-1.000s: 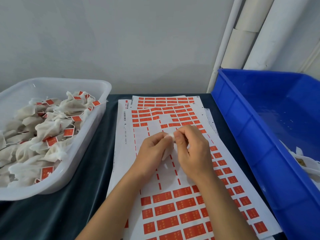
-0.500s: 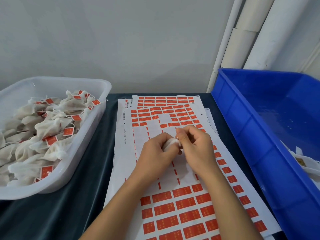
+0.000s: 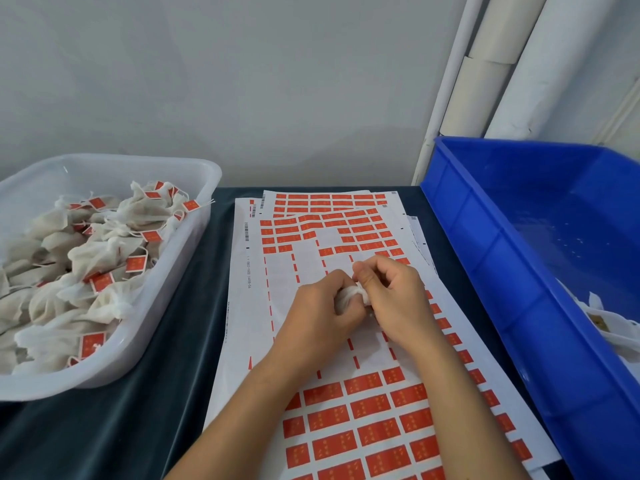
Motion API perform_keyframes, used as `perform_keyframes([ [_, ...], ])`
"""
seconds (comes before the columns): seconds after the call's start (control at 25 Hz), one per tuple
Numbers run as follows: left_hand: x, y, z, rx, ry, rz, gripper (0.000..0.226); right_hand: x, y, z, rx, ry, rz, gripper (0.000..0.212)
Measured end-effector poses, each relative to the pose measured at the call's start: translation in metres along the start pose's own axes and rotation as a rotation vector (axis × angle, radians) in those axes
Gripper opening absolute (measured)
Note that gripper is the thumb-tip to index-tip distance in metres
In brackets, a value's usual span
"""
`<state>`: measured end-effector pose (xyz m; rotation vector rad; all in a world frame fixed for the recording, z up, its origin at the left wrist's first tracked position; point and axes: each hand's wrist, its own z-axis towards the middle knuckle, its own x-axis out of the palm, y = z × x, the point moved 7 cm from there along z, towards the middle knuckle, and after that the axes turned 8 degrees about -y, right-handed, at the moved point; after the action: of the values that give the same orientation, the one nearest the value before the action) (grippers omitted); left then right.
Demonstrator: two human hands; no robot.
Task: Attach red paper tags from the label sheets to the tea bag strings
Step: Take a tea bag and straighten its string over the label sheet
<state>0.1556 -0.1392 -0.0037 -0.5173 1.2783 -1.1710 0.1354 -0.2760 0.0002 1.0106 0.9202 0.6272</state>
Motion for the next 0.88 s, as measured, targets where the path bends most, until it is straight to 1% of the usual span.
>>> perform_keyframes([
  [0.12,-0.001,0.0,0.0,0.0,0.0,-0.002,0.006,0.0,-0.001,0.0,0.022,0.016,0.045,0.023],
  [0.32,-0.002,0.002,0.002,-0.013,-0.034,-0.009,0.016,-0.001,-0.003,0.0,0.074,0.042,0.162,0.026],
  [0.48,-0.008,0.0,0.003,0.002,-0.081,-0.138,0.008,-0.001,-0.001,0.0,0.092,0.017,0.2,0.029],
  [0.56,-0.011,0.001,0.005,-0.018,-0.114,-0.197,0.005,0.001,-0.003,0.0,0.101,0.012,0.167,0.024],
  [0.68,-0.015,0.006,0.008,-0.086,-0.182,-0.216,0.007,0.009,-0.004,-0.001,0.056,0.026,0.072,0.012],
  [0.88,-0.02,0.019,0.009,-0.161,-0.27,-0.185,0.008,0.018,-0.001,-0.003,-0.031,0.078,-0.028,0.007],
])
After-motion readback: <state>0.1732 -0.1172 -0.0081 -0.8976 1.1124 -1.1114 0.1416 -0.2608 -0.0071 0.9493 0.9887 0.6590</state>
